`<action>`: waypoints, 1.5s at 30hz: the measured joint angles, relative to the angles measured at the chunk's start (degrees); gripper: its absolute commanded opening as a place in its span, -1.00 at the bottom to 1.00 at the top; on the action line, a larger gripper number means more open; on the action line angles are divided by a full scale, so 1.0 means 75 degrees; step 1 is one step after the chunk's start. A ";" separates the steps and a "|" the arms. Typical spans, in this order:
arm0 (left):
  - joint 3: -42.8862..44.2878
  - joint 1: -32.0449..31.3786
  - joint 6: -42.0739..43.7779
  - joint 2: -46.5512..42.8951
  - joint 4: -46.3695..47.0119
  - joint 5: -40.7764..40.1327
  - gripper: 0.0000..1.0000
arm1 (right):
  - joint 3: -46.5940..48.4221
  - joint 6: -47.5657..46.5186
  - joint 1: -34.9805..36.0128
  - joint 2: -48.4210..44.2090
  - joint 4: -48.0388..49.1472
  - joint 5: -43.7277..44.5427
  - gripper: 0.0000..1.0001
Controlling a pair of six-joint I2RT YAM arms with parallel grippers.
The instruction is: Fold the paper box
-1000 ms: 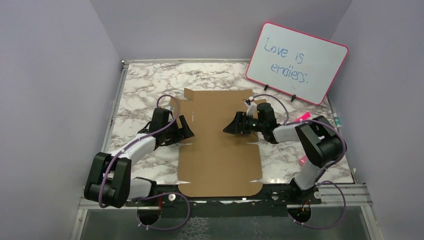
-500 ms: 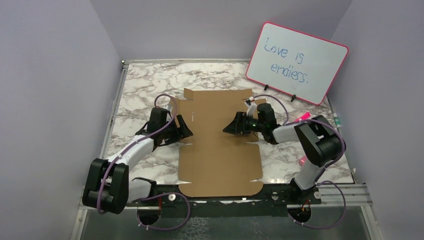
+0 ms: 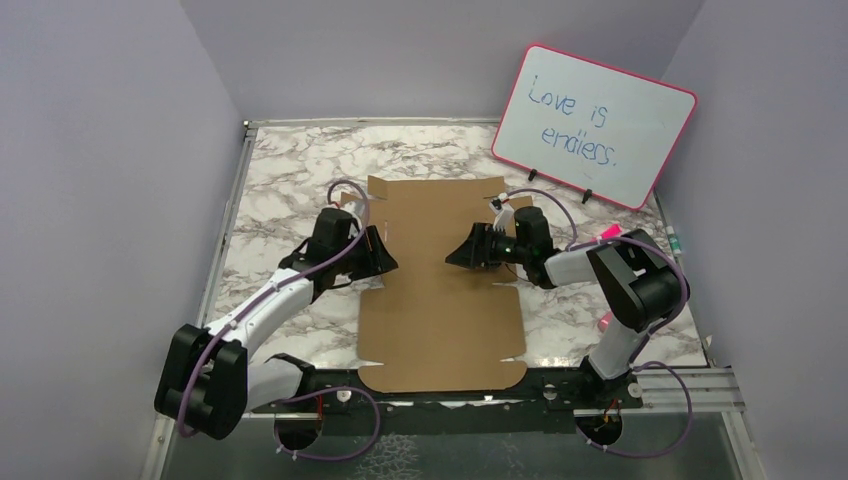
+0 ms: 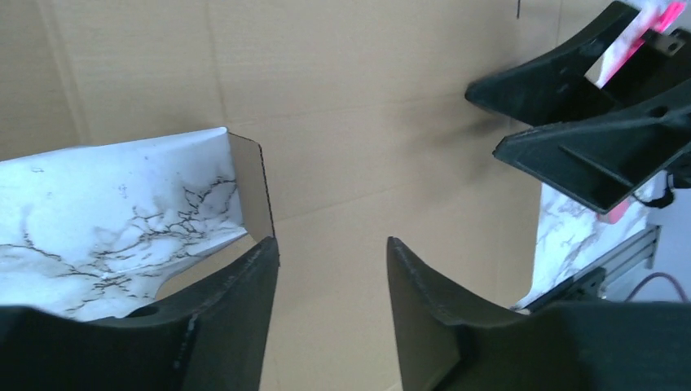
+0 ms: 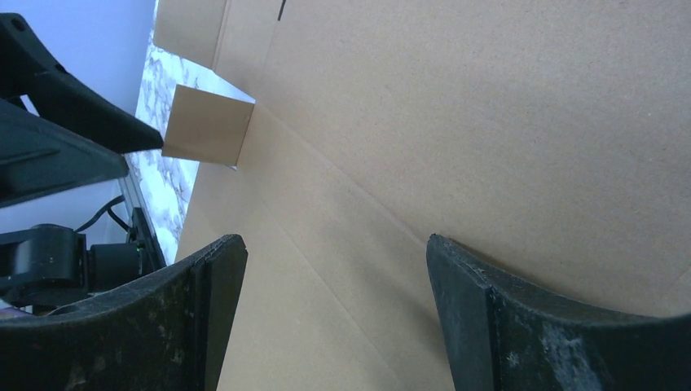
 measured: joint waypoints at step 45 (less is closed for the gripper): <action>0.1953 -0.2256 0.1005 0.0609 -0.1652 -0.3911 0.36 | 0.0458 -0.0775 -0.0055 -0.2428 -0.2783 0.1346 0.95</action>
